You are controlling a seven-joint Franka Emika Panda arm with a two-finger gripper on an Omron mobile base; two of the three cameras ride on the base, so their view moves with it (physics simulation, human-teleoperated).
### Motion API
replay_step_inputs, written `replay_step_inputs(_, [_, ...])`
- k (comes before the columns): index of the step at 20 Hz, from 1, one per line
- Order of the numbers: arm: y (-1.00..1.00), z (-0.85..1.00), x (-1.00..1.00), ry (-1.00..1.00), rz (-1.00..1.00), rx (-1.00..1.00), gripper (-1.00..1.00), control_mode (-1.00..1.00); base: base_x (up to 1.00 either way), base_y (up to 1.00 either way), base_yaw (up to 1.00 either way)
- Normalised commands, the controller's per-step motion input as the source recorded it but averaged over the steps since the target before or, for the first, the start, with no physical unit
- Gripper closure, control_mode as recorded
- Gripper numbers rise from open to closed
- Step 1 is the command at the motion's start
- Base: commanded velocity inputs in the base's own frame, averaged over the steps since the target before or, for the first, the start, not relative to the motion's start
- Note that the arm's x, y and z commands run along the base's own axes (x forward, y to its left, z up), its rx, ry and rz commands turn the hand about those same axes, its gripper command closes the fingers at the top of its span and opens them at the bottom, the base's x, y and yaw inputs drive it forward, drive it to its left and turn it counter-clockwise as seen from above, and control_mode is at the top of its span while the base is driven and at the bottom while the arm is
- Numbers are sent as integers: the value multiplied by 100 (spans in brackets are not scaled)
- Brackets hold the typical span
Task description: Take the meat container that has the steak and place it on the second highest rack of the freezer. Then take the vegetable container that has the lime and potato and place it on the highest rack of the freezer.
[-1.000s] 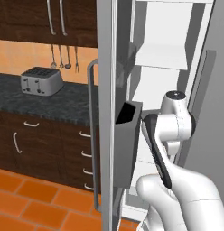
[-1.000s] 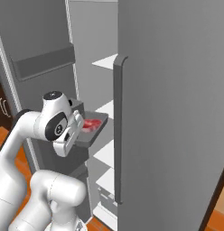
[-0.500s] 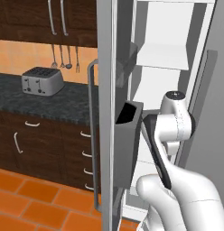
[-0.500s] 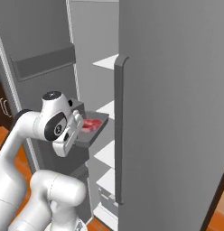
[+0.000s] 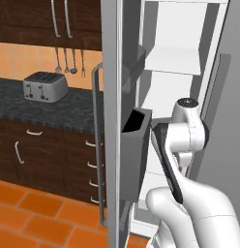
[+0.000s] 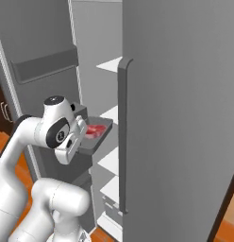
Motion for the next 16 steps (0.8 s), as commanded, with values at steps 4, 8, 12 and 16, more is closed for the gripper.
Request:
replay_step_inputs(4, [0, 0, 0, 0, 0, 0, 100, 100, -4, -41, 4])
replay_step_inputs(8, [0, 0, 0, 0, 0, 0, 100, 100, 8, -12, 1])
replay_step_inputs(12, [0, 0, 0, 0, 0, 0, 100, 100, 37, 11, 0])
replay_step_inputs(16, [0, 0, 0, 0, 0, 0, 100, 100, 63, 18, 0])
